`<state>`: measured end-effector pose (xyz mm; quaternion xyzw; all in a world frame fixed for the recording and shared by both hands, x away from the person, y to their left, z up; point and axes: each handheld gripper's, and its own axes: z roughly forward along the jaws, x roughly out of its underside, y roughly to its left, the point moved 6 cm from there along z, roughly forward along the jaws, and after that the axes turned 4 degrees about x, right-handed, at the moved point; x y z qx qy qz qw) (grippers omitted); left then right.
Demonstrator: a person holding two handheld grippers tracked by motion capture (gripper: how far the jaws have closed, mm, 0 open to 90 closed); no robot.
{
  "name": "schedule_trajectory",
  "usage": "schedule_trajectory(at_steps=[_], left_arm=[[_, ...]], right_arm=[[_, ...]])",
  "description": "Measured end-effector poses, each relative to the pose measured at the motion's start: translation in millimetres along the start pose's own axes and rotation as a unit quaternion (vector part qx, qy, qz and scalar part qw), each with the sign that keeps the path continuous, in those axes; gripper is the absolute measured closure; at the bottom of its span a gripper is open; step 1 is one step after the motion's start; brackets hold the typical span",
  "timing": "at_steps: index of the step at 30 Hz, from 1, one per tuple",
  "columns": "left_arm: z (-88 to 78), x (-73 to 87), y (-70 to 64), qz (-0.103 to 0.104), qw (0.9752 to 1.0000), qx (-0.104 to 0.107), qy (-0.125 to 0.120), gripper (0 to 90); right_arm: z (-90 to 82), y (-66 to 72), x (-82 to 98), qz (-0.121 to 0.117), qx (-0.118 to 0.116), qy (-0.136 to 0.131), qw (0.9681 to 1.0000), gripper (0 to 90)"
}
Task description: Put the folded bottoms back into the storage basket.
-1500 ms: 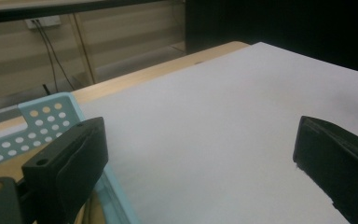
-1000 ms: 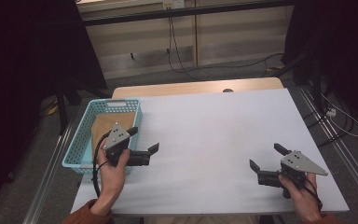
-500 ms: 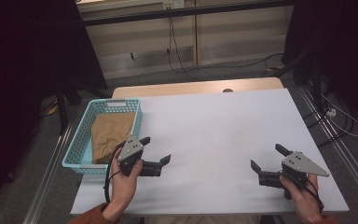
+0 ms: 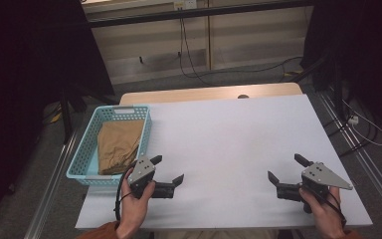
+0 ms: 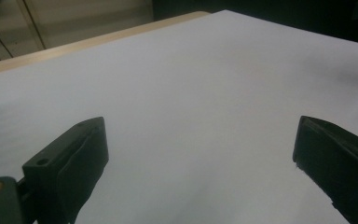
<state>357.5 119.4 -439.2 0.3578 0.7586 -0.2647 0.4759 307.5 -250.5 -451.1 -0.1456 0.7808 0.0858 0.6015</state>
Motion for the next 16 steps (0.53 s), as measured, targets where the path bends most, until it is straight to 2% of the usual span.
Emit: schedule_trajectory(at_steps=[3, 5, 7, 9, 12, 16], left_arm=[[6.2, 3.4, -2.3, -0.013, 0.9998, 0.007, 0.012, 3.4], [8.3, 5.0, -3.4, -0.002, 0.9998, -0.001, 0.02, 3.6], [9.4, 5.1, -3.7, 0.003, 0.9998, 0.002, 0.018, 3.6], [9.7, 4.5, -2.4, 0.001, 0.9999, 0.005, 0.015, 3.6], [9.2, 4.5, 1.4, 0.003, 0.9998, -0.012, 0.014, 3.6], [10.7, 7.4, 3.4, -0.009, 0.9996, -0.006, 0.026, 3.5]], right_arm=[[-0.1, 0.3, -0.1, -0.001, -0.001, 0.0, 1.0, 0.0], [-0.2, 1.1, -0.1, -0.005, -0.002, 0.0, 1.0, 0.0], [-0.1, 1.7, -0.3, -0.004, -0.004, 0.0, 1.0, 0.0], [0.0, 1.9, -0.2, -0.005, -0.005, 0.0, 1.0, 0.0], [0.4, 1.5, 0.3, -0.004, -0.006, 0.002, 1.0, 0.0], [1.1, 1.6, 0.7, -0.005, -0.007, 0.003, 1.0, 0.0]])
